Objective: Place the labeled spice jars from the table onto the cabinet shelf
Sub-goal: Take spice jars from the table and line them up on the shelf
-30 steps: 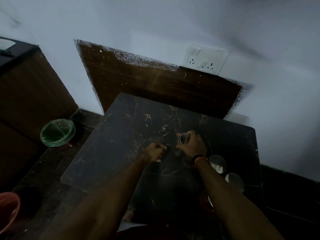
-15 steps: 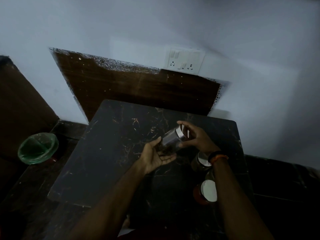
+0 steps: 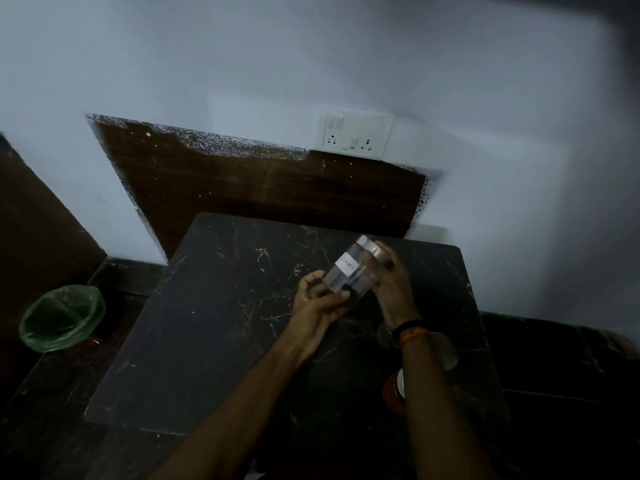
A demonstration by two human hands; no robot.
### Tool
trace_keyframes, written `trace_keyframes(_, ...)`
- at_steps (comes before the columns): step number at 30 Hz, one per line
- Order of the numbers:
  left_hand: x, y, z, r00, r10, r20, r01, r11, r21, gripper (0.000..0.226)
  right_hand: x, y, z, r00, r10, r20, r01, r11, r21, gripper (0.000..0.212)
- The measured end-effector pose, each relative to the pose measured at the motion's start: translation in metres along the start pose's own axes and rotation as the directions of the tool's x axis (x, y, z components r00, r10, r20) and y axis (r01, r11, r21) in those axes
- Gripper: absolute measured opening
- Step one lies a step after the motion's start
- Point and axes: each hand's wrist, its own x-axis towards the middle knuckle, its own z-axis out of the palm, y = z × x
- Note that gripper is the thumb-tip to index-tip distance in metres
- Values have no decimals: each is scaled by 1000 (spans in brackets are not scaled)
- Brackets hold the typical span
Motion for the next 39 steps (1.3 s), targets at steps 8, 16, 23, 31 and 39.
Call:
trace_keyframes(8, -9, 10, 16, 988, -35, 153, 18, 994, 112, 65, -1, -13, 4, 1000, 16, 2, -16, 974, 224, 68)
trace_keyframes(16, -10, 20, 22, 982, -42, 186, 11, 986, 167, 71, -2, -19, 0, 1000, -6, 29, -4, 948, 317, 56)
trace_keyframes(23, -9, 24, 31, 976, -22, 218, -26, 976, 216, 73, -5, -35, -2, 998, -30, 63, 11, 961, 277, 57)
trace_keyframes(31, -3, 30, 56, 960, 40, 277, -93, 979, 183, 64, 0, -67, -14, 988, -106, 112, 68, 951, 301, 64)
trace_keyframes(39, 4, 56, 105, 947, 142, 288, -210, 952, 221, 57, 8, -113, -28, 960, -252, 119, 201, 923, 327, 67)
